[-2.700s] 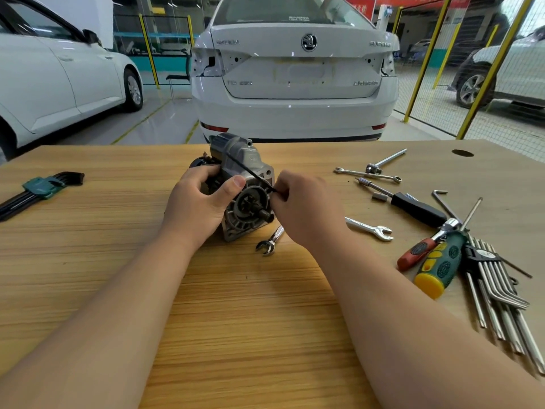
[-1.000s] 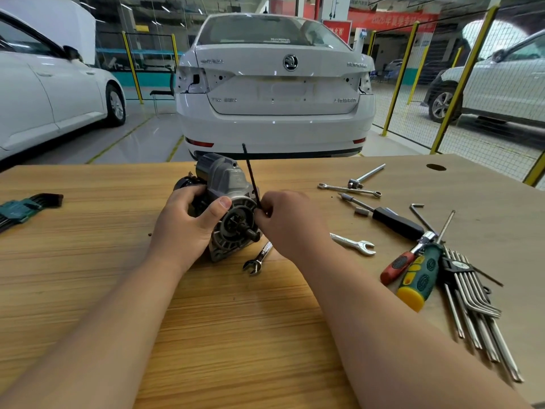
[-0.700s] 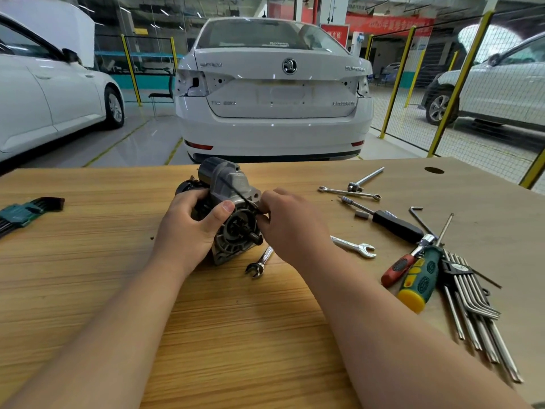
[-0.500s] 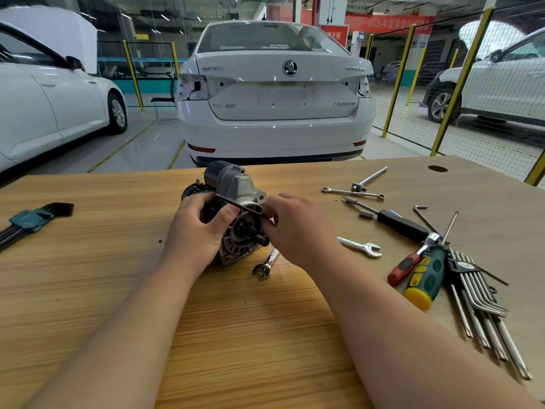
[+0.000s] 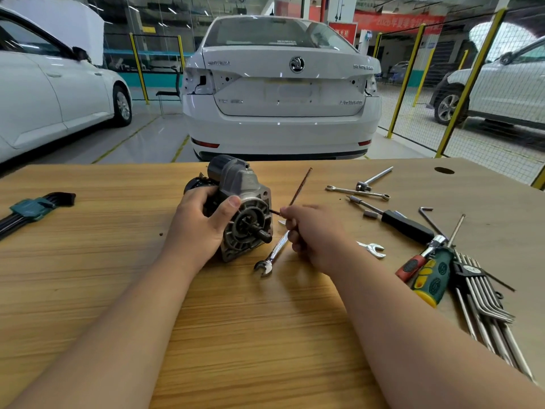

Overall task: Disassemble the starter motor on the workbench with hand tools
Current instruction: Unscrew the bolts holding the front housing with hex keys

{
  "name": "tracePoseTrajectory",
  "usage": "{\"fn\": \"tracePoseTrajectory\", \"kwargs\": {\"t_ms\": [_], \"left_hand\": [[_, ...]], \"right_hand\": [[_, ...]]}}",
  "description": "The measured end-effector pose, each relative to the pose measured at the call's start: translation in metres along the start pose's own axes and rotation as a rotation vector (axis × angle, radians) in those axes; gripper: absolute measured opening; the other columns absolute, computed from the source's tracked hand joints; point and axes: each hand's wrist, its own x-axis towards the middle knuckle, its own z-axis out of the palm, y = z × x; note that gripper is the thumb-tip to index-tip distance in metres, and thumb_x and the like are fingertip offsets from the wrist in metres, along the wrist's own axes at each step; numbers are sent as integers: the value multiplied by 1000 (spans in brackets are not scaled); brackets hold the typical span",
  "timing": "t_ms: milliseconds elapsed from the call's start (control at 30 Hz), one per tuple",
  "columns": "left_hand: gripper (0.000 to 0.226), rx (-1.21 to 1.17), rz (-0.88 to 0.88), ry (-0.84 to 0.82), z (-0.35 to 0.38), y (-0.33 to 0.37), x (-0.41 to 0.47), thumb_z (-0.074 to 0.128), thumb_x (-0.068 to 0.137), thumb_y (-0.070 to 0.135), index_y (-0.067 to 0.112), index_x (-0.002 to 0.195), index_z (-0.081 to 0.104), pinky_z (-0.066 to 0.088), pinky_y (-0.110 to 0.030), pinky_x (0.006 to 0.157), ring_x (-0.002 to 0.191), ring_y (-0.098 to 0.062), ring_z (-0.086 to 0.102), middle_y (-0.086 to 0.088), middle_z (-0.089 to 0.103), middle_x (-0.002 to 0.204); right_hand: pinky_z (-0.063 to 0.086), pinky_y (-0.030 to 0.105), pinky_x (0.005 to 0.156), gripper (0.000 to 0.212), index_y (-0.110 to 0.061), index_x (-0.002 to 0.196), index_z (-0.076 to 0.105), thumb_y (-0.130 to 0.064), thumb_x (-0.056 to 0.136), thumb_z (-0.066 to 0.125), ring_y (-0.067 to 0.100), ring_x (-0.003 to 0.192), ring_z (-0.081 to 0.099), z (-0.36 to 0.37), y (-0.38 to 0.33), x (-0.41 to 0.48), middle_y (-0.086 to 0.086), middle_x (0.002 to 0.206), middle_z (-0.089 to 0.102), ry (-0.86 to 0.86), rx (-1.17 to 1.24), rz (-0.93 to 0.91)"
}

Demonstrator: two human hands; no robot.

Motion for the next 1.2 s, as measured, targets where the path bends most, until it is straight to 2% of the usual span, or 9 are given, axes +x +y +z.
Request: {"fn": "tracePoseTrajectory", "kwargs": {"t_ms": [133,267,367,467,600,733,867,1000,1200], "left_hand": [[65,18,7,6,0,0,0,54,84,59,18,134,50,33,-23,81,109,-6,41,11,43,120],[61,52,17,15,0,0,1,54,87,58,18,133,52,30,-12,72,107,-6,41,12,43,120],[72,41,12,10,-1,3,0,50,78,65,19,133,52,32,-17,76,107,-5,42,12,43,120],[71,43,16,15,0,3,0,50,78,65,19,132,53,30,-11,72,107,-5,41,13,43,120],[77,33,5,7,-1,4,-1,49,73,68,19,132,53,34,-25,83,108,-7,44,11,45,120],[74,31,13,18,0,5,-1,50,76,66,18,133,53,32,-22,83,109,-4,41,13,42,121],[61,46,10,26,1,2,0,55,86,58,19,132,53,32,-21,82,109,-4,41,13,43,121],[56,58,21,25,1,1,0,56,88,55,20,131,54,29,-7,71,107,-3,41,13,44,119],[57,64,22,25,0,0,1,55,88,57,20,131,53,28,-8,71,107,-4,43,12,44,120]], "right_hand": [[34,18,37,10,-13,84,61,-21,91,63,7,35,43,4,0,5,-8,45,53,-11,145,153],[34,18,38,12,-13,82,62,-21,90,64,8,37,42,12,0,4,-6,49,53,31,128,159],[34,18,38,12,-13,81,62,-20,91,62,9,40,41,17,0,0,-3,54,51,56,134,136],[37,21,40,11,-12,84,62,-21,92,63,10,46,43,23,0,-3,-3,57,52,55,127,109],[38,24,45,9,-13,89,61,-20,94,60,11,47,41,27,-2,-4,-2,59,49,70,190,126],[38,24,45,13,-13,103,61,-23,94,60,12,53,44,30,0,-6,-1,64,52,90,212,128],[39,22,43,13,-13,89,63,-25,93,61,9,48,45,27,-1,-7,-4,57,55,37,190,147],[39,18,42,22,-16,82,63,-30,96,54,7,41,44,20,-2,-6,-8,48,54,-94,158,234],[39,15,41,25,-17,79,60,-28,98,48,7,38,45,20,-7,-5,-7,49,53,-139,234,326]]}}
